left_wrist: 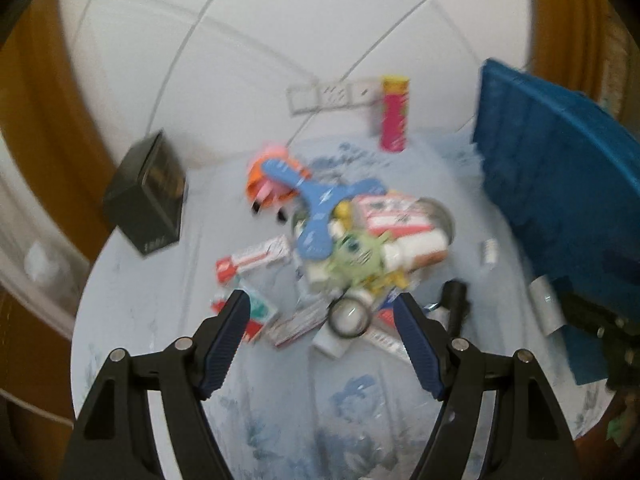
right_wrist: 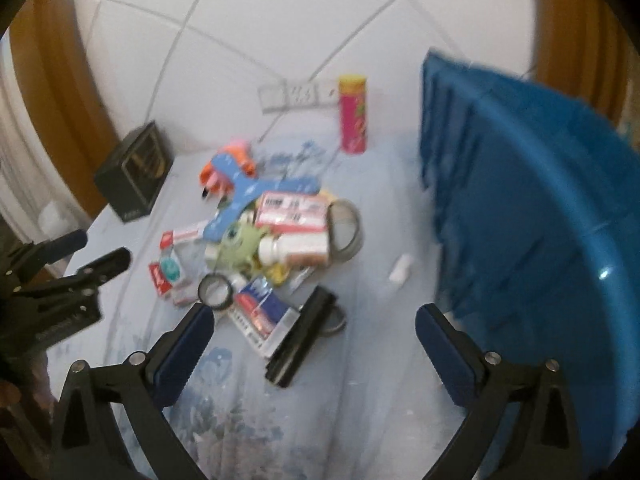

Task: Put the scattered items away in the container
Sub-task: 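Move both tools back over the table toward the remaining items, then grasp the black tape roll with the left tool while the right tool grasps another white ointment box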

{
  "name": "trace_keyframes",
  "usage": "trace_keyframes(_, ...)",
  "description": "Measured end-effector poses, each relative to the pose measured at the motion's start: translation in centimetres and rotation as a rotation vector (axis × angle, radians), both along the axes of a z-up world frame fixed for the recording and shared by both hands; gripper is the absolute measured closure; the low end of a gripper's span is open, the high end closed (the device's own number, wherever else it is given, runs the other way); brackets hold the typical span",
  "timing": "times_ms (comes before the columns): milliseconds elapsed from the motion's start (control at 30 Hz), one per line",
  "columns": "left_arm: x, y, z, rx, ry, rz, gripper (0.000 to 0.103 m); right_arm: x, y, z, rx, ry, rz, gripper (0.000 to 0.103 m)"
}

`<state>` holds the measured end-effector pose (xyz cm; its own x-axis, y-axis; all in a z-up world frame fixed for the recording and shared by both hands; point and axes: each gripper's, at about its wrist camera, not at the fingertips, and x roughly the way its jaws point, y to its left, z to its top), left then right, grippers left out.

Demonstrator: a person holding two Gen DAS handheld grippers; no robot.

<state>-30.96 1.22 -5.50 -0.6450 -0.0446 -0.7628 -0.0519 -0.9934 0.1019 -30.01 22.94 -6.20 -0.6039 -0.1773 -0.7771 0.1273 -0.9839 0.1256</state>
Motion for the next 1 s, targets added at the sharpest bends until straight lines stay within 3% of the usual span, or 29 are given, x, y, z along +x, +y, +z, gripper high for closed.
trace_keyframes(300, -0.6, -3.6, -8.6, 0.007, -0.131, 0.095, 0.029, -3.8, 0.3, -7.6, -0.043, -0.138, 0.047, 0.0)
trace_keyframes(433, -1.8, -3.3, -10.1, 0.017, -0.147, 0.085, 0.029, -4.3, -0.5, -9.7, -0.036, -0.18, 0.059, 0.001)
trace_keyframes(467, -2.0, -3.2, -10.3, 0.02, -0.15, 0.078, 0.029, -4.3, -0.7, -9.9, -0.029, -0.186, 0.062, 0.008)
trace_keyframes(500, -2.4, -3.0, -10.5, 0.019, -0.152, 0.067, 0.029, -4.3, -0.8, -10.1, -0.027, -0.19, 0.062, 0.021)
trace_keyframes(567, -3.3, -2.5, -11.0, 0.007, -0.152, 0.03, 0.029, -4.3, -1.1, -10.6, -0.039, -0.202, 0.049, 0.038)
trace_keyframes(600, -3.7, -2.2, -11.3, -0.003, -0.15, 0.005, 0.029, -4.3, -1.2, -10.8, -0.044, -0.209, 0.041, 0.042)
trace_keyframes(1000, -7.7, 1.3, -16.3, -0.076, -0.193, -0.377, 0.029, -2.7, -2.9, -13.7, -0.097, -0.252, -0.252, 0.042)
